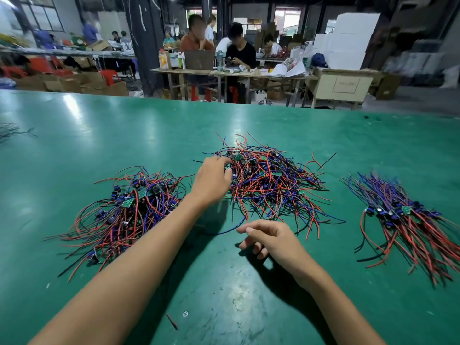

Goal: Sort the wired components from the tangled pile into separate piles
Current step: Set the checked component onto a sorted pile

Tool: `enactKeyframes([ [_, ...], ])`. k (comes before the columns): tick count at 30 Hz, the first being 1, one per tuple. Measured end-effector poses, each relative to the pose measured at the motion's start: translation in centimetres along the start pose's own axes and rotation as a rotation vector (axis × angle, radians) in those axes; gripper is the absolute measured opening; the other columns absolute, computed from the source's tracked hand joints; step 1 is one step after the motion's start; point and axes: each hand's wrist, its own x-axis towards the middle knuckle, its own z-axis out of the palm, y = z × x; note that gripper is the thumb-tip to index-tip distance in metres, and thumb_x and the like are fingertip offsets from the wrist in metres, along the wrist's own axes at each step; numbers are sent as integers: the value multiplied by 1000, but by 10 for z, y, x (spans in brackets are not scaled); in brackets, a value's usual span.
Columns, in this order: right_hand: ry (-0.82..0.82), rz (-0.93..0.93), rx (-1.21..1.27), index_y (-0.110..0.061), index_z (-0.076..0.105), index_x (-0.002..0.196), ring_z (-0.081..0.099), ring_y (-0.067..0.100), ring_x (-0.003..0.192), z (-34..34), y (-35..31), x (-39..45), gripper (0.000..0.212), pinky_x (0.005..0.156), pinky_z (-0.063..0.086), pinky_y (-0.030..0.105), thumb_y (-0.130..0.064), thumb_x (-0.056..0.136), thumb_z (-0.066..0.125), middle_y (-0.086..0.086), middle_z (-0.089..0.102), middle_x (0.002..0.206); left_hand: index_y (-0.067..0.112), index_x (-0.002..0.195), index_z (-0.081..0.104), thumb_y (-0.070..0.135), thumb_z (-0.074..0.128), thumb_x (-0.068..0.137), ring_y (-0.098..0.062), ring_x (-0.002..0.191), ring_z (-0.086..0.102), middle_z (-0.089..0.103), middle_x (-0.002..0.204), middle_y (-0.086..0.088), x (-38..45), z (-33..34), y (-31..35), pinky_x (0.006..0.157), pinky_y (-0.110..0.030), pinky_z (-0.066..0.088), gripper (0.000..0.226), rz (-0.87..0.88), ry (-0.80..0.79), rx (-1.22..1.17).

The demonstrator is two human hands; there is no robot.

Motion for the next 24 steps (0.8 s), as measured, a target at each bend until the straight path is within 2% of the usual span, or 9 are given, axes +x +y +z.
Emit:
enactKeyframes([
  [3, 4, -21, -20, -10, 75, 101, 68, 10, 60, 1, 3, 0, 19, 50, 43, 16, -10, 102, 55, 6, 75, 73, 4, 148, 41, 20, 45, 105, -34, 138, 44, 49, 149, -20, 34, 5, 20, 112, -41, 35, 47, -67, -140, -61],
  [5, 13, -36, -41, -14, 76, 100, 64, 12, 61, 1, 6, 1, 20, 51, 44, 18, -12, 102, 56, 5, 75, 73, 5, 149, 42, 19, 48, 104, -31, 141, 43, 47, 152, -17, 51, 9, 27, 113, -36, 34, 48, -119, -249, -97],
  [8, 29, -43, -14, -16, 76, 100, 58, 8, 56, -3, 6, 4, 21, 48, 45, 19, -13, 102, 56, 4, 74, 72, 5, 123, 68, 1, 63, 91, -25, 125, 57, 65, 131, -13, 57, 13, 29, 91, -19, 40, 33, -181, -229, -170],
  [10, 33, -49, 15, -14, 75, 101, 61, 5, 53, -6, 5, 5, 21, 46, 46, 19, -12, 103, 54, 3, 74, 71, 4, 108, 74, 1, 72, 85, -24, 117, 61, 70, 120, -11, 51, 16, 27, 80, -16, 37, 24, -201, -176, -195],
  [13, 58, -43, 50, -13, 74, 102, 67, 9, 58, -8, 3, 6, 21, 44, 48, 21, -11, 103, 53, 4, 74, 71, 11, 102, 70, 12, 80, 82, -22, 108, 63, 70, 109, -7, 40, 22, 25, 81, -21, 41, 22, -195, -90, -242],
  [16, 77, -29, 113, -11, 75, 102, 62, 11, 57, -12, 4, 8, 22, 47, 50, 21, -11, 104, 53, 9, 73, 72, 22, 78, 55, 24, 80, 83, -24, 90, 65, 70, 89, -7, 32, 27, 24, 88, -37, 50, 26, -295, -60, -294],
  [20, 86, -16, 196, -8, 75, 103, 57, 10, 55, -16, 5, 9, 21, 51, 52, 21, -10, 104, 54, 14, 72, 74, 9, 70, 51, 29, 62, 98, -29, 79, 56, 60, 76, -13, 22, 32, 23, 77, -40, 48, 37, -340, -107, -120],
  [22, 90, -9, 234, -8, 74, 102, 58, 10, 54, -18, 4, 9, 21, 51, 52, 20, -10, 103, 54, 15, 72, 74, -5, 80, 63, 23, 46, 106, -36, 82, 62, 67, 81, -19, 17, 30, 26, 77, -38, 50, 42, -336, -40, -194],
  [24, 90, 1, 263, -8, 75, 101, 57, 12, 56, -18, 3, 9, 21, 51, 52, 21, -11, 103, 54, 15, 72, 75, -1, 94, 70, 27, 34, 110, -25, 71, 66, 70, 77, -16, 7, 18, 39, 69, -29, 51, 49, -328, 89, -374],
])
